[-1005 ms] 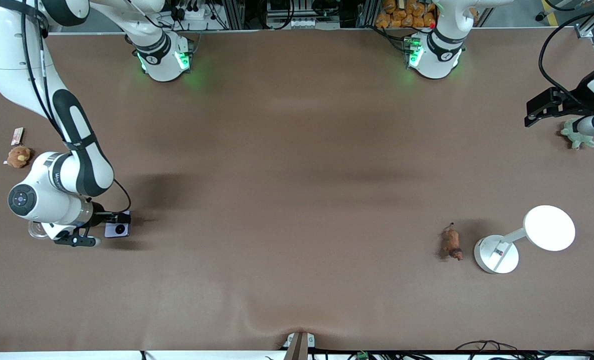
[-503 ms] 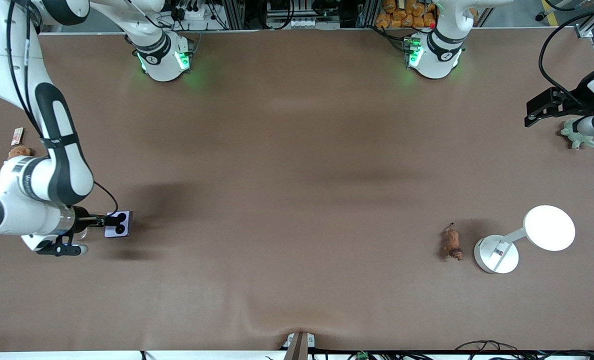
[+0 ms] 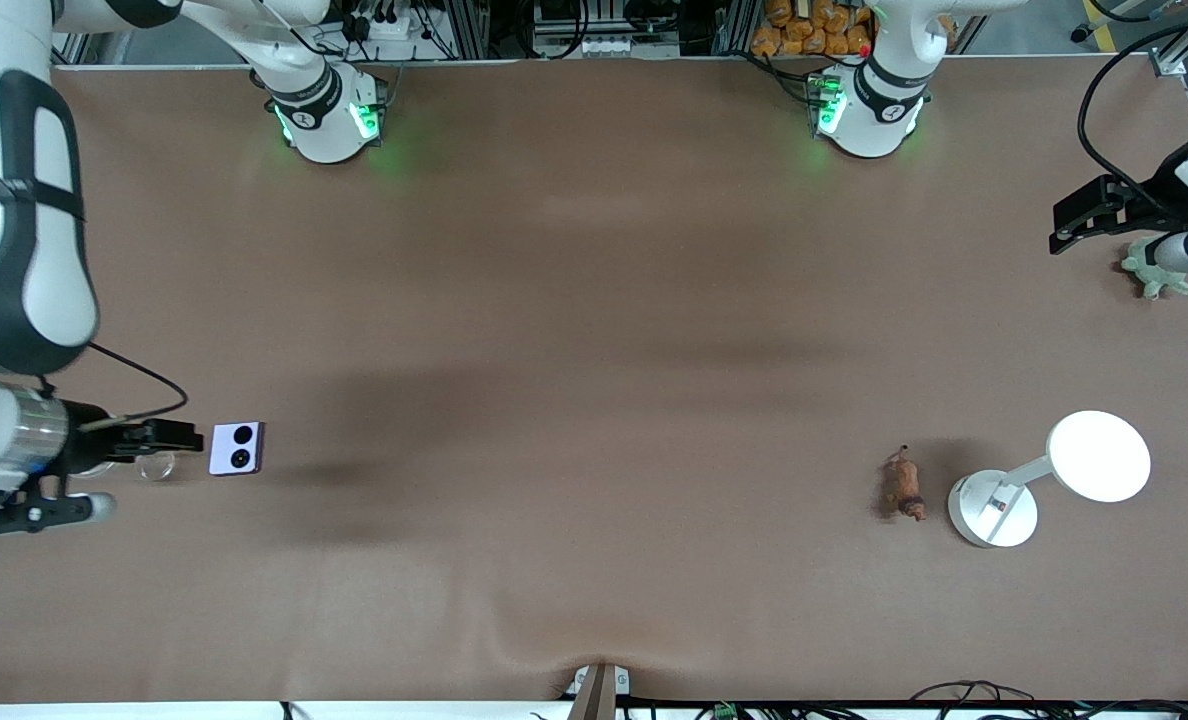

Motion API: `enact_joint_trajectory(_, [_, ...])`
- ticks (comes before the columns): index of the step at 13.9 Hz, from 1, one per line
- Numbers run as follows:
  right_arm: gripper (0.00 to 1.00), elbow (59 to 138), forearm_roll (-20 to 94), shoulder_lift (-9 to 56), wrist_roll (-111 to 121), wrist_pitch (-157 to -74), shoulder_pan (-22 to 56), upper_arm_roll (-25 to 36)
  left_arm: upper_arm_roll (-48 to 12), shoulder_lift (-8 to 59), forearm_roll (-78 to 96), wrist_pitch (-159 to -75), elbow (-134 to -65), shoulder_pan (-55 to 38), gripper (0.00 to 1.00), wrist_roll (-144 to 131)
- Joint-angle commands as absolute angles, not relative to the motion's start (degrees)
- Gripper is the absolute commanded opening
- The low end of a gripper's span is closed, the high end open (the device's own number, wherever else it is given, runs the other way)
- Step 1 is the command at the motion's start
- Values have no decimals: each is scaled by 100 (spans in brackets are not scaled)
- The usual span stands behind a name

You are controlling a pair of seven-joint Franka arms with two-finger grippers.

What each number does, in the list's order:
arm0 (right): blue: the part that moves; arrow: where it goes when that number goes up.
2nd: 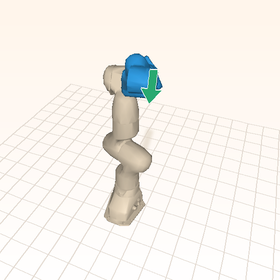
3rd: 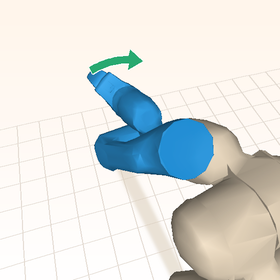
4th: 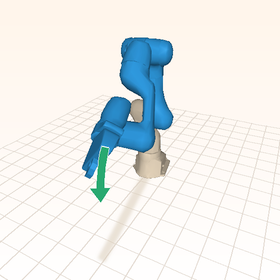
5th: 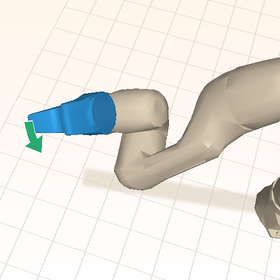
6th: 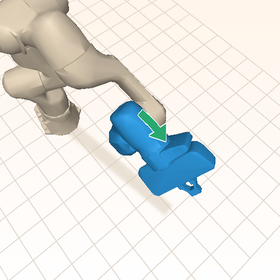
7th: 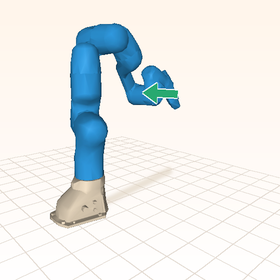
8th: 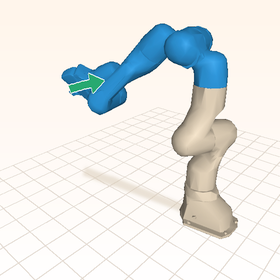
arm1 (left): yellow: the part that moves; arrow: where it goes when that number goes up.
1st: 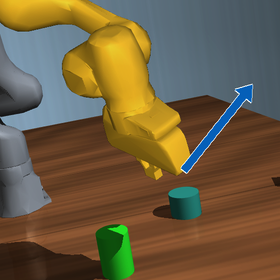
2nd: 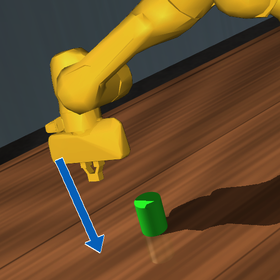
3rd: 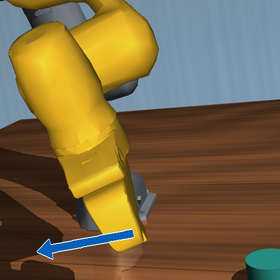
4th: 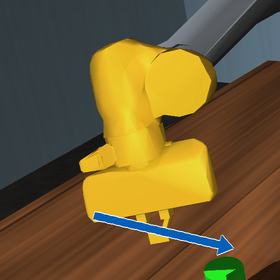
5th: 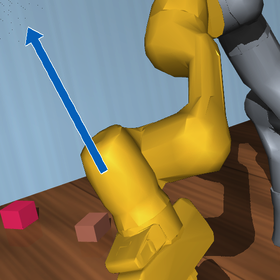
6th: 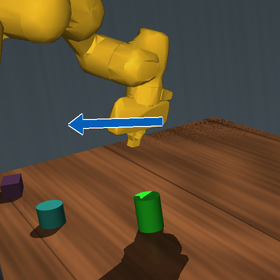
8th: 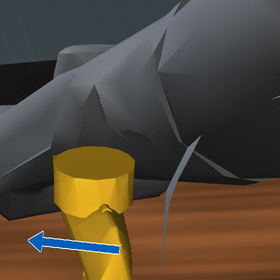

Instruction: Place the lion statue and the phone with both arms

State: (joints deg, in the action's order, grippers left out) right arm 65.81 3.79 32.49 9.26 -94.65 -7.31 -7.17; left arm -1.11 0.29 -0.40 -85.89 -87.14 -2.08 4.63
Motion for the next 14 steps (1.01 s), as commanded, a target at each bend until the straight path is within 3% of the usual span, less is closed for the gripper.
enact_joint_trajectory(1, [100,6592,842,2629,1002,-9046,-905,-914,-105,79,0,-8508,-8622,-176,100,633])
enact_joint_trajectory(7, [100,6486,756,1593,871,-7499,-1002,-826,-105,88,0,-8508,-8631,-158,100,642])
enact_joint_trajectory(11, [100,6679,308,854,-427,-6918,-791,-835,-105,97,0,-8508,-8631,-149,100,642])
enact_joint_trajectory(14, [100,7371,325,301,-457,-6969,-660,-546,-105,97,0,-8508,-8640,-149,100,642])
